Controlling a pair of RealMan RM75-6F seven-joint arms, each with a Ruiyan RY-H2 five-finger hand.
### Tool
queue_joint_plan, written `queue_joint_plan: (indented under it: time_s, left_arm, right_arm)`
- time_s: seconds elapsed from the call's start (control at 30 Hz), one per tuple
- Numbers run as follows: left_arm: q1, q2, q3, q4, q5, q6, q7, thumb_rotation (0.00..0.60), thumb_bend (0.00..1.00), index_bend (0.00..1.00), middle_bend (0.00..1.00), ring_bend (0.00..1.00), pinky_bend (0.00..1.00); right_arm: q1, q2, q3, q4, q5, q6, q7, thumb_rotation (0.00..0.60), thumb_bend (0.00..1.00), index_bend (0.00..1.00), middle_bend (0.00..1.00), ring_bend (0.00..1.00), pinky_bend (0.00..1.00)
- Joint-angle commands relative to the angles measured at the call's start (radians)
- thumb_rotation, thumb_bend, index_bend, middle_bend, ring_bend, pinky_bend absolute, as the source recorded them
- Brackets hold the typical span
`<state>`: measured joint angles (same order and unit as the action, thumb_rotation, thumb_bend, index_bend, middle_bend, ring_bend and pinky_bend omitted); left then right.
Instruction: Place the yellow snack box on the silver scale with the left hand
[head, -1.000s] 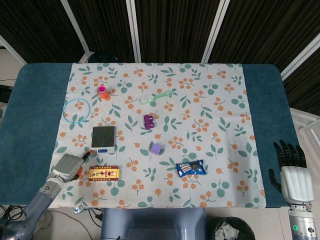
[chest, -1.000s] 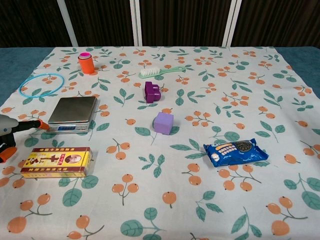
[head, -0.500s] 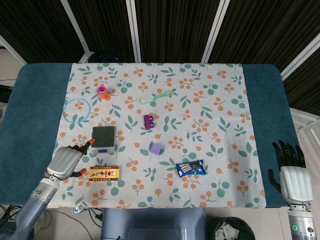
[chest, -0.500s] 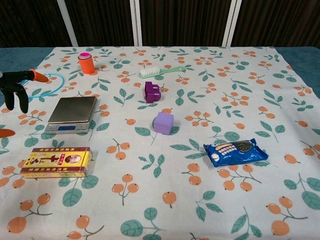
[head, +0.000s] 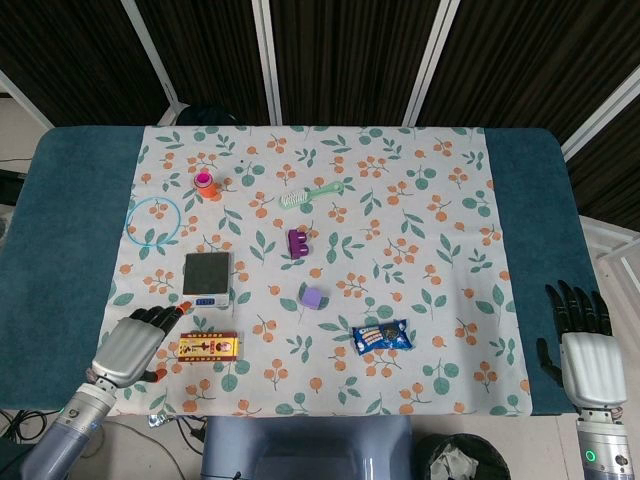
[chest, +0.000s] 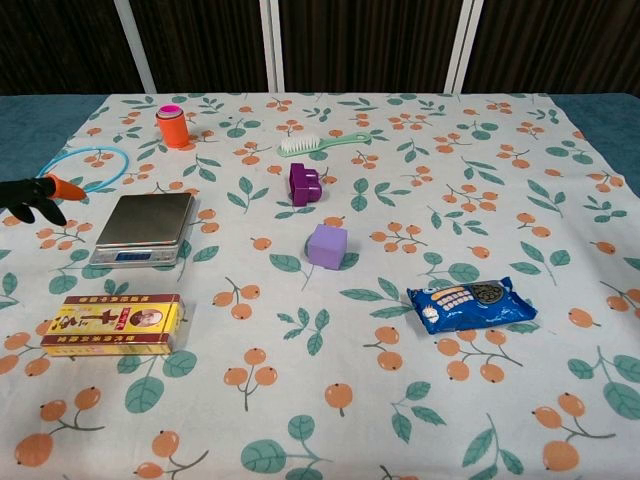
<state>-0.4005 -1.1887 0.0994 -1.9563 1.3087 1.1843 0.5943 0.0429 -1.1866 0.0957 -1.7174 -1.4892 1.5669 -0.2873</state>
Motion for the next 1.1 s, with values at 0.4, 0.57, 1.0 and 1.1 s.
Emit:
queue_joint_plan:
  time_s: [0.4,0.57,1.0,1.1]
  left_arm:
    - [0.007,-0.197,-0.040,0.032,-0.150,0.033,0.191,0.600,0.03,0.03,0.20,0.16,0.21]
    - [-0.008,-0.243,-0.054,0.060,-0.188,0.028,0.236,0.600,0.03,0.03,0.24,0.16,0.21]
    - [-0.025,-0.307,-0.063,0.100,-0.236,0.046,0.317,0.600,0.14,0.05,0.32,0.21,0.28]
    - [-0.030,-0.315,-0.062,0.106,-0.247,0.043,0.330,0.600,0.14,0.05,0.33,0.21,0.28]
  right_arm:
    - [-0.001,0.005,0.003,0.003,0.004,0.000,0.014,0.600,0.51,0.03,0.07,0.06,0.03]
    - [-0.002,0.006,0.003,0.002,0.004,0.001,0.018,0.600,0.51,0.03,0.07,0.06,0.03]
    - [-0.002,0.008,0.005,0.003,0.008,0.000,0.024,0.600,0.51,0.03,0.07,0.06,0.03]
    - [-0.002,0.008,0.005,0.003,0.010,0.000,0.024,0.600,0.51,0.03,0.07,0.06,0.03]
